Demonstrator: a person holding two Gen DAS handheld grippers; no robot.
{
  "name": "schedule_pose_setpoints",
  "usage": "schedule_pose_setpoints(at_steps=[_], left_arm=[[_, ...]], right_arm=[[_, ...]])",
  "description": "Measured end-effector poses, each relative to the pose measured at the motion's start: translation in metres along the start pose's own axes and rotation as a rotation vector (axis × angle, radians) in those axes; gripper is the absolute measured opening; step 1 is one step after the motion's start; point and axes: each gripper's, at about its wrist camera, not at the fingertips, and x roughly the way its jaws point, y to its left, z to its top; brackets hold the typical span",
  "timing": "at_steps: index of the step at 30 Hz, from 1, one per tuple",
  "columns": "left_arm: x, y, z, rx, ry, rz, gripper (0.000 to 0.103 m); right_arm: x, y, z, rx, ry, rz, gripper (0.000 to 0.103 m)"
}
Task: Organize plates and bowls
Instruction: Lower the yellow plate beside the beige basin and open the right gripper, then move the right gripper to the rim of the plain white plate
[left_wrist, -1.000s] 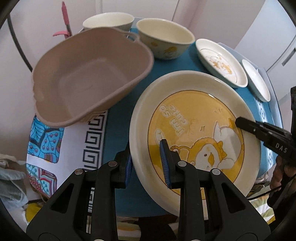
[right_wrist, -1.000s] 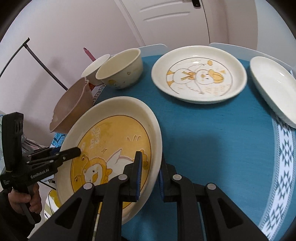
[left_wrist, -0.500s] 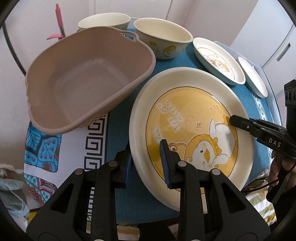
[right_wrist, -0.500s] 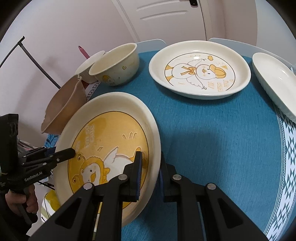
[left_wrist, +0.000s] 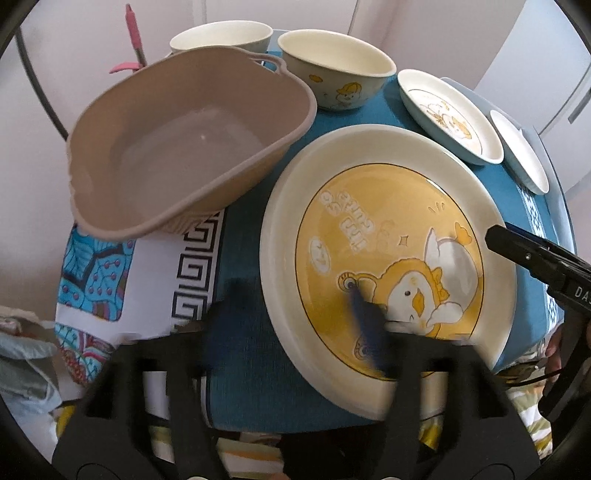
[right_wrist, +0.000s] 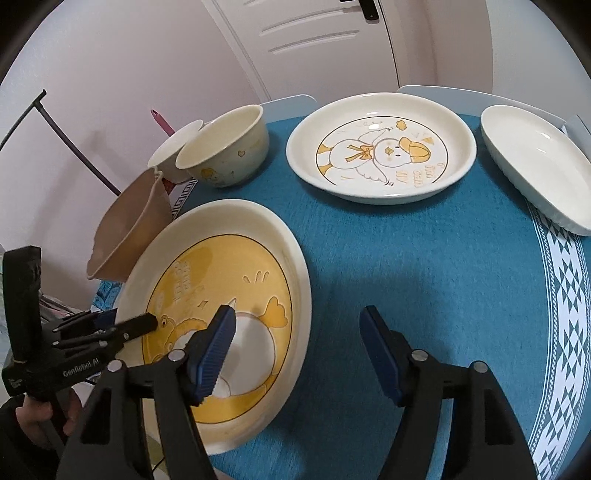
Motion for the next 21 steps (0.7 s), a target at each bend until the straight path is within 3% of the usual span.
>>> schedule_pose_setpoints(at_steps=[1,3,5,9,12,14,16,19,21], left_arm=[[-0.004,0.000,-0.001,-0.011,-0.018,0.008,0.094],[-0.010,0.000,-0.002,-0.026,-0.029,0.013,0.095],[-0.020,-0.001,0.000,-0.032,-0.035,0.026,0.095],[-0.060,-0.010,0.012,-0.015,-0.093,0.029,0.095],[-0.108,-0.028,0.029,0.023,-0.208,-0.014,0.095],[-0.131,-0.042,0.040,0.053,-0.292,-0.027,0.103],[-0.148,-0.061,0.055,0.089,-0.378,-0.052,0.103],[-0.150,-0.093,0.085,0.179,-0.394,-0.134,0.103],[-0.143,-0.117,0.105,0.237,-0.376,-0.164,0.103]], right_arm=[[-0.002,0.001,-0.001,-0.001,0.001,0.003,0.065],[-0.007,0.002,-0.003,-0.007,-0.003,0.000,0.070],[-0.016,0.003,-0.004,-0.021,-0.011,-0.004,0.087],[-0.046,0.004,0.004,-0.024,-0.043,-0.016,0.089],[-0.081,0.003,0.015,-0.021,-0.096,-0.035,0.089],[-0.106,0.000,0.024,-0.024,-0.147,-0.050,0.101],[-0.131,-0.008,0.034,-0.013,-0.208,-0.082,0.103],[-0.159,-0.028,0.043,0.054,-0.266,-0.147,0.103],[-0.169,-0.046,0.049,0.109,-0.249,-0.191,0.103]])
